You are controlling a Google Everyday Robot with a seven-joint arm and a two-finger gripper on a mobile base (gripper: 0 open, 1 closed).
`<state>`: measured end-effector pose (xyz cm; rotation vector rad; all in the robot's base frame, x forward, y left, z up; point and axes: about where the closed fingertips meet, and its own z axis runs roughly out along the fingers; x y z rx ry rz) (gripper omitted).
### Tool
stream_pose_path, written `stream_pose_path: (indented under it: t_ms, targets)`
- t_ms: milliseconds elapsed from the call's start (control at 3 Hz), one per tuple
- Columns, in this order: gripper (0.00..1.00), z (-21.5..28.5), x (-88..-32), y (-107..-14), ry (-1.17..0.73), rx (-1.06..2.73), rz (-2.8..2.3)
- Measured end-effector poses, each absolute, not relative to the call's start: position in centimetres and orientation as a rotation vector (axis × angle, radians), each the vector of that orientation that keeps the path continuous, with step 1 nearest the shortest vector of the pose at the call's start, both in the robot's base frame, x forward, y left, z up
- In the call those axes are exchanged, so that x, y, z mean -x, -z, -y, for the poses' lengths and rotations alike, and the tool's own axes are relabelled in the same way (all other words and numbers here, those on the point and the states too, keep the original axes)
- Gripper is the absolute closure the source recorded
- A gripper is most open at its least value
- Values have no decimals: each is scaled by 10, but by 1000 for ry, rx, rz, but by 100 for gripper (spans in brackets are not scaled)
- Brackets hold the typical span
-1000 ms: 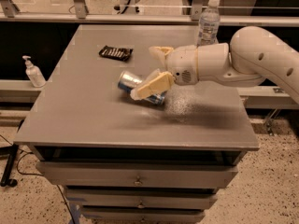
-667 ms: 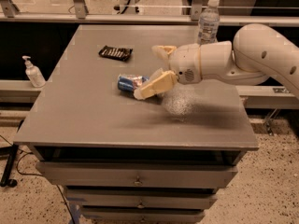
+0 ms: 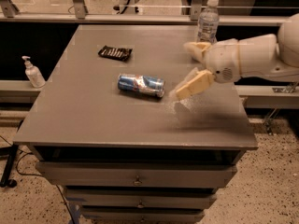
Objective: Knock redbull can over
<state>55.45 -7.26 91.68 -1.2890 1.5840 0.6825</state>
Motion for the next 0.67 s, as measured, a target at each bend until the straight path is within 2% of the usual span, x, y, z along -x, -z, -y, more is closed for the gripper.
stream_pose_path:
  t_ms: [333, 667]
  targets:
    - [0, 143, -538, -931, -568, 1256, -1656]
    - [0, 149, -537, -931, -562, 1250, -1664]
